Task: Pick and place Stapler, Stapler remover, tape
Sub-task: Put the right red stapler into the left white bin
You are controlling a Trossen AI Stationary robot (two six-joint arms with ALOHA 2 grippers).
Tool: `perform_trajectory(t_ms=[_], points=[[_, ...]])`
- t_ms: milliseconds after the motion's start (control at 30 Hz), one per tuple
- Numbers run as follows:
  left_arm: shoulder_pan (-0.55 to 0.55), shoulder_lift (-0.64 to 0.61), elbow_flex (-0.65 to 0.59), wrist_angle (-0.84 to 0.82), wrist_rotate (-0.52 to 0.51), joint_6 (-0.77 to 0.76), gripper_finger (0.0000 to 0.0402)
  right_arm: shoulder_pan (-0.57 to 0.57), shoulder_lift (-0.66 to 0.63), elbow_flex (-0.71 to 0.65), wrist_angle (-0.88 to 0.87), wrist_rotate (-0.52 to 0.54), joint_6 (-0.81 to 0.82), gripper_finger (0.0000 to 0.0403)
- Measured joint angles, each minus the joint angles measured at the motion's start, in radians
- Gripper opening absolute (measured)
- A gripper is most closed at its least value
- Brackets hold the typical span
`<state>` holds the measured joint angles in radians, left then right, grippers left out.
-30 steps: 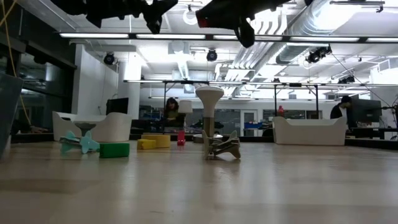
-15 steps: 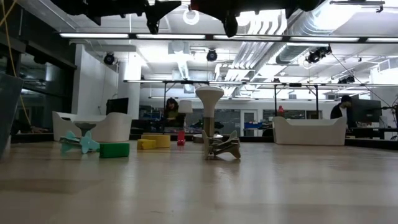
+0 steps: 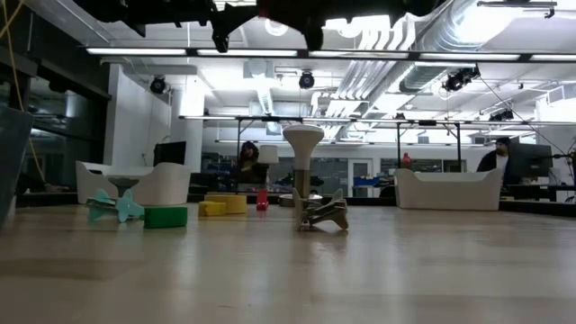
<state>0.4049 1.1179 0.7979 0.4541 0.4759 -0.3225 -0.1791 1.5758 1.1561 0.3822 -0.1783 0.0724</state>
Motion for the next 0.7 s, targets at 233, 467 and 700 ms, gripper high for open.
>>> perform_trajectory(t_ms=[233, 467, 700], points=[[0.000, 0.000, 0.000, -0.014, 0.008, 0.011, 0.0196, -0.006, 0.028, 0.050, -0.010, 0.022, 0.006, 0.0053], [0.000, 0.000, 0.000, -0.013, 0.017, 0.029, 0.0196, -0.025, 0.031, 0.055, -0.024, 0.014, 0.024, 0.0053], [0.000, 0.000, 0.000, -0.016, 0.019, 0.049, 0.0195, -0.024, 0.031, 0.055, -0.022, 0.034, 0.027, 0.0053]])
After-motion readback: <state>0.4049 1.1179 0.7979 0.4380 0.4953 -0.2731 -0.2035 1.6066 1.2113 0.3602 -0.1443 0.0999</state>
